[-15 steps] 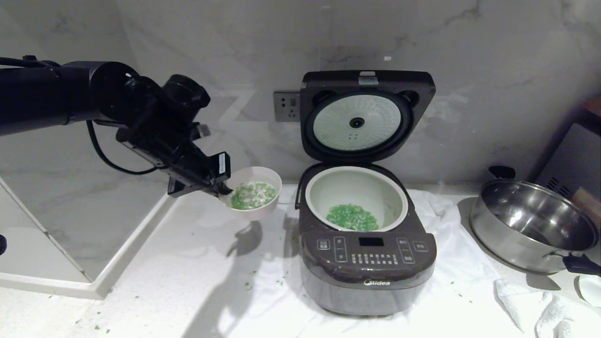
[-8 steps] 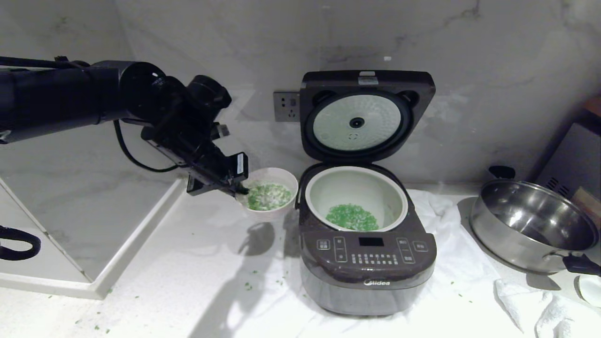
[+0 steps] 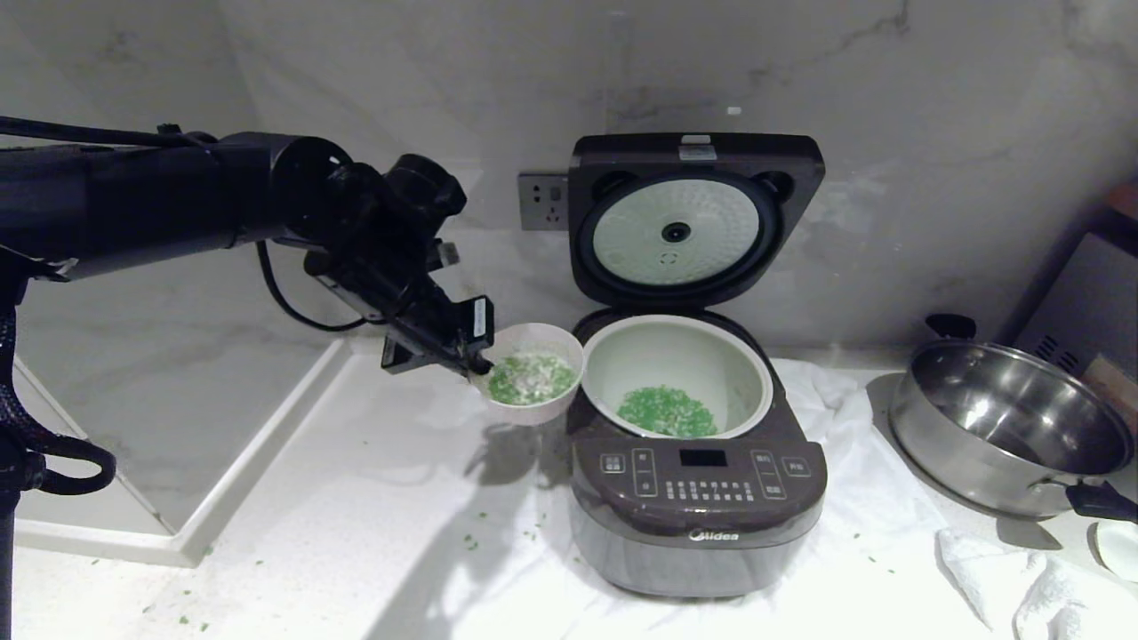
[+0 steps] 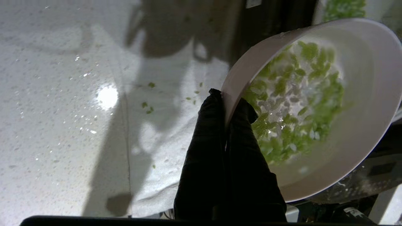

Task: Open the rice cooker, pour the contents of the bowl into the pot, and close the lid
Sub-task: Pour the water from the bowl into the rice cooker

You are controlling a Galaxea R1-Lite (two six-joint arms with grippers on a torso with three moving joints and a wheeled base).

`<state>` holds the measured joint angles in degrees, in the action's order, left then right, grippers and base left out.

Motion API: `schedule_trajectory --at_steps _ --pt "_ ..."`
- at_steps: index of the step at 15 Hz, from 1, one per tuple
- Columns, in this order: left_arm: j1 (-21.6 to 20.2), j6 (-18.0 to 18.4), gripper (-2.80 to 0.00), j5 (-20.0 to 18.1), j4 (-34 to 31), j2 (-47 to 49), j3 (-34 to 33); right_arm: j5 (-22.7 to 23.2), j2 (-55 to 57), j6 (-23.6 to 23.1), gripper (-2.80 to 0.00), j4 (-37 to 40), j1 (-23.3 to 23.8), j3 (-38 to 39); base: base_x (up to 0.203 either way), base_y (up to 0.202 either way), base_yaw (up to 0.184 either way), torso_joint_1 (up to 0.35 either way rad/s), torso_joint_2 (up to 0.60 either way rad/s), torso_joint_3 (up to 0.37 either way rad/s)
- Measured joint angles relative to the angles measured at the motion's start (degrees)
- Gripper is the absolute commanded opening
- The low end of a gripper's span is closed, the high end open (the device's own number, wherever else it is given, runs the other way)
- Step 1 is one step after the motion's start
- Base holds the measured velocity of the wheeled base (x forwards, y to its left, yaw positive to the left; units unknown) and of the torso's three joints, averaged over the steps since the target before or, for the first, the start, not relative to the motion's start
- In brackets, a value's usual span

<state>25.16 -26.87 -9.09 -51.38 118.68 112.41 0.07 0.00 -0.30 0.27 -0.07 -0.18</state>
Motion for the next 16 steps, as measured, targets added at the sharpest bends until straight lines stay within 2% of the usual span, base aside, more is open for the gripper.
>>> schedule_trajectory --at_steps 7,12,16 --pt "5.75 -0.11 -2.80 0.08 1.52 0.78 0.71 0.00 0.00 -0.02 -2.80 0.00 0.00 0.00 0.000 0.000 0.000 0.000 0.00 0.000" --pt "7.94 -0.05 -2.80 0.11 1.81 1.91 1.23 0.00 0.00 0.00 -2.80 0.00 0.00 0.00 0.000 0.000 0.000 0.000 0.00 0.000" --pt "9.23 0.11 -2.80 0.02 5.19 2.49 1.45 0.00 0.00 0.00 -2.80 0.02 0.00 0.00 0.000 0.000 0.000 0.000 0.00 0.000"
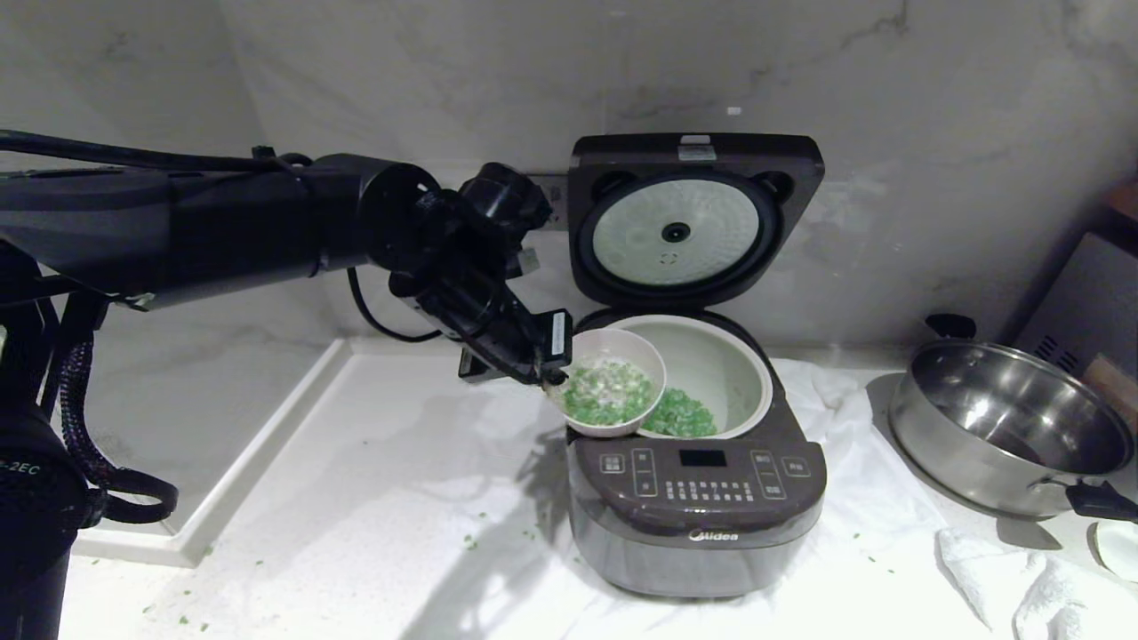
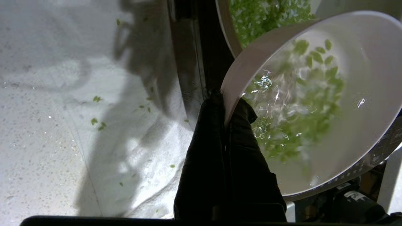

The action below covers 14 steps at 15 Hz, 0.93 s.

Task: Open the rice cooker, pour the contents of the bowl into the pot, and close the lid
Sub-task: Pour the water from the bowl into the rice cooker

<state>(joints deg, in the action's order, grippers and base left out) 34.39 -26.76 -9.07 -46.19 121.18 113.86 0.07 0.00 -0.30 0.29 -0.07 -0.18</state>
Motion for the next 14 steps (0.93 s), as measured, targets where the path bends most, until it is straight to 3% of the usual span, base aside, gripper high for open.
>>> schedule_trajectory --at_steps 5,11,14 --pt "2.34 0.05 -2.80 0.00 0.95 0.98 0.11 0.00 0.00 0.00 -2.80 0.00 0.00 0.00 0.000 0.000 0.000 0.000 0.00 0.000" --pt "7.04 -0.12 -2.80 0.01 6.74 4.01 0.13 -0.02 0.00 -0.02 -2.80 0.00 0.00 0.00 0.000 0.000 0.000 0.000 0.00 0.000" --pt "7.34 -0.56 -2.80 0.00 8.08 4.65 0.13 -0.02 0.00 0.00 -2.80 -0.02 0.00 0.00 0.000 0.000 0.000 0.000 0.00 0.000"
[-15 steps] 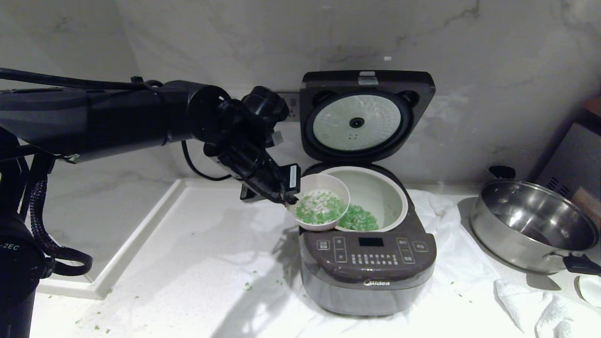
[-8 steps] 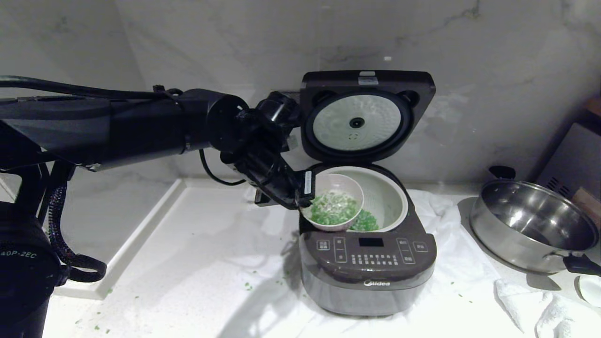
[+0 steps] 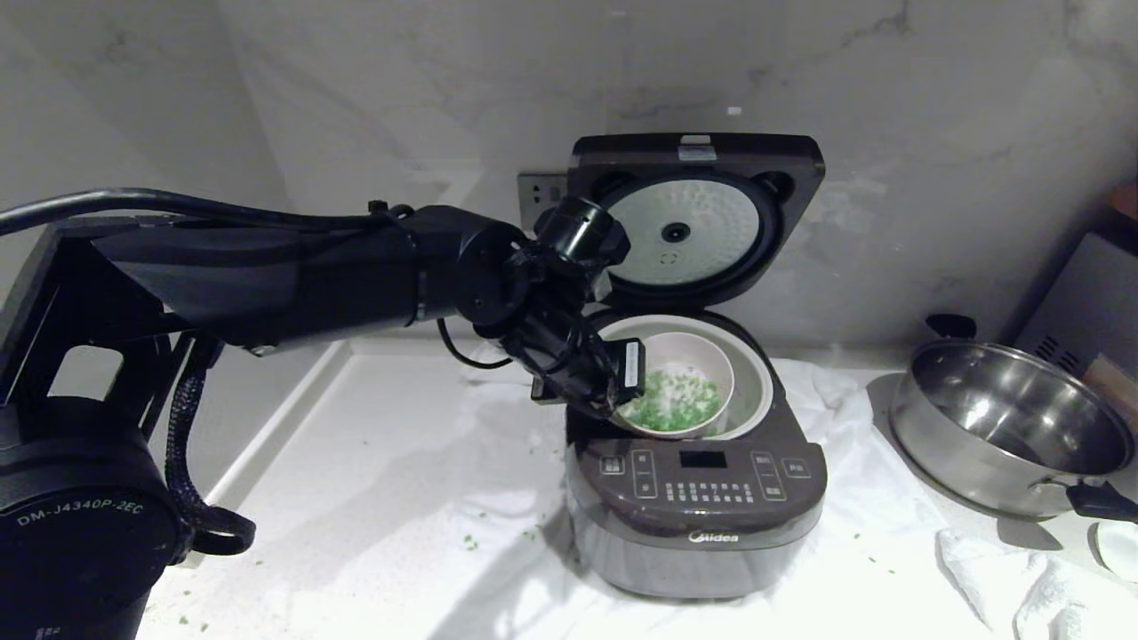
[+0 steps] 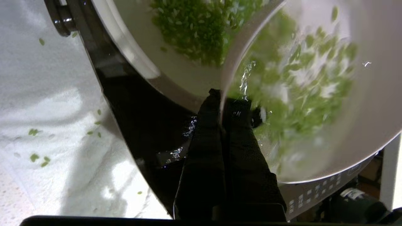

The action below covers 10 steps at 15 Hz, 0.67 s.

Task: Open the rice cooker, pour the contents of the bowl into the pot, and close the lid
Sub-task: Pour the water from the bowl into the rice cooker

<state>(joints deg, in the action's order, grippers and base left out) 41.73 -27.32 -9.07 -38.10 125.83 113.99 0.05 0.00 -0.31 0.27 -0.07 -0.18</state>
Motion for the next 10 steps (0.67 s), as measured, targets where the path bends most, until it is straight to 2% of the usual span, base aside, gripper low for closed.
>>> schedule_trajectory --at_steps 3,6,10 --pt "-0.51 -2.09 -2.80 -0.10 3.22 0.57 0.00 0.02 0.00 -0.02 -2.80 -0.02 0.00 0.00 0.000 0.000 0.000 0.000 0.00 0.000" --pt "-0.91 -6.39 -2.80 -0.10 8.43 2.44 0.34 0.02 0.00 0.00 -2.80 -0.02 0.00 0.00 0.000 0.000 0.000 0.000 0.00 0.000" --pt "-1.52 -9.59 -2.80 0.43 15.71 5.03 0.45 0.05 0.00 0.00 -2.80 -0.02 0.00 0.00 0.000 0.000 0.000 0.000 0.00 0.000"
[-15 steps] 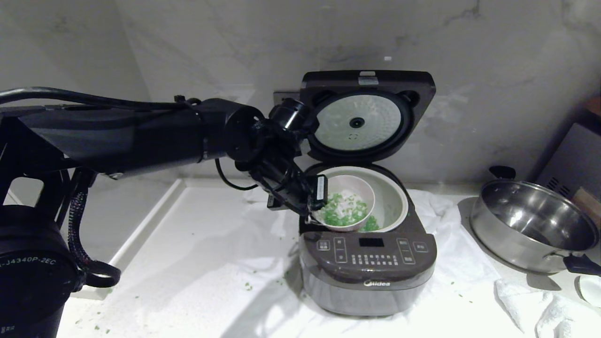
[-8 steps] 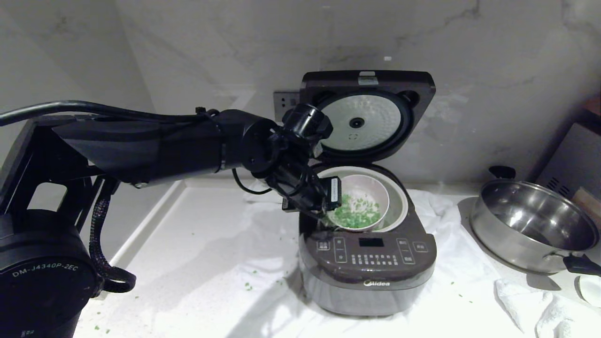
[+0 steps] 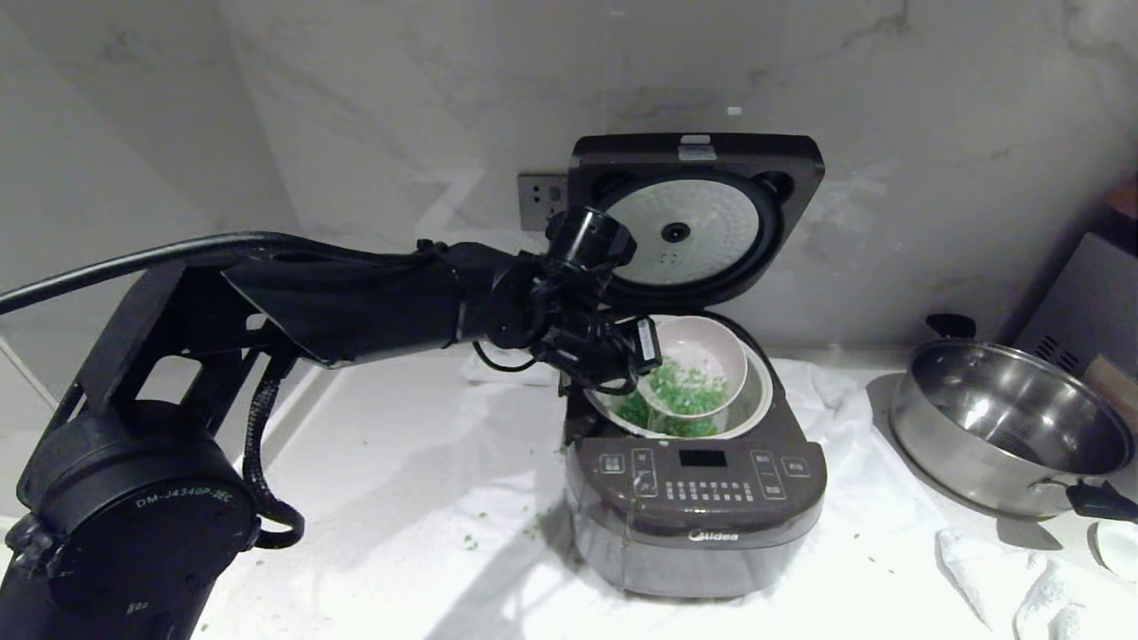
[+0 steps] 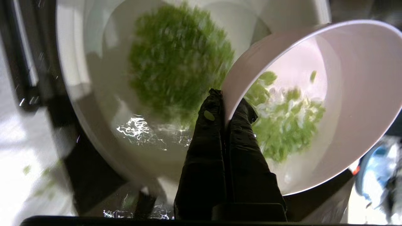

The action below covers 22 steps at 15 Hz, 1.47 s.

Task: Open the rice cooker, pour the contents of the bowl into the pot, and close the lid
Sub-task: Pour the water from the bowl into the rice cooker

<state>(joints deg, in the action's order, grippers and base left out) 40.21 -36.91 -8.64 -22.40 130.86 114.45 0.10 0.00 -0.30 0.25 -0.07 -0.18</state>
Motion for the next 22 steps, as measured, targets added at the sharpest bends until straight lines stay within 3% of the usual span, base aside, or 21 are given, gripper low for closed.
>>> schedule_trajectory --at_steps 3,9,11,14,16,18,22 --pt "-2.67 -1.70 -2.80 0.41 2.72 1.92 0.02 -0.02 0.00 0.00 -2.80 0.01 0.00 0.00 0.000 0.000 0.000 0.000 0.00 0.000" --pt "-2.43 -1.01 -2.80 10.76 13.32 2.55 -2.24 0.00 0.00 -0.01 -2.80 -0.01 0.00 0.00 0.000 0.000 0.000 0.000 0.00 0.000" --pt "-2.21 -0.98 -2.80 13.20 19.85 2.65 -4.84 -0.02 0.00 -0.02 -2.80 0.02 0.00 0.00 0.000 0.000 0.000 0.000 0.00 0.000" --pt "-1.85 -0.82 -2.80 13.34 30.90 2.32 -13.05 -0.07 0.00 0.00 -2.80 0.02 0.00 0.00 0.000 0.000 0.000 0.000 0.00 0.000" --pt "-1.74 -0.33 -2.80 12.65 43.93 2.53 -19.94 -0.02 0.00 0.00 -2.80 0.02 0.00 0.00 0.000 0.000 0.000 0.000 0.00 0.000" --pt "-1.87 0.06 -2.80 10.26 60.86 3.54 -26.95 -0.04 0.00 0.01 -2.80 0.00 0.00 0.00 0.000 0.000 0.000 0.000 0.00 0.000" --pt "-2.56 0.51 -2.80 0.85 96.76 8.00 -35.68 -0.02 0.00 0.00 -2.80 0.02 0.00 0.00 0.000 0.000 0.000 0.000 0.00 0.000"
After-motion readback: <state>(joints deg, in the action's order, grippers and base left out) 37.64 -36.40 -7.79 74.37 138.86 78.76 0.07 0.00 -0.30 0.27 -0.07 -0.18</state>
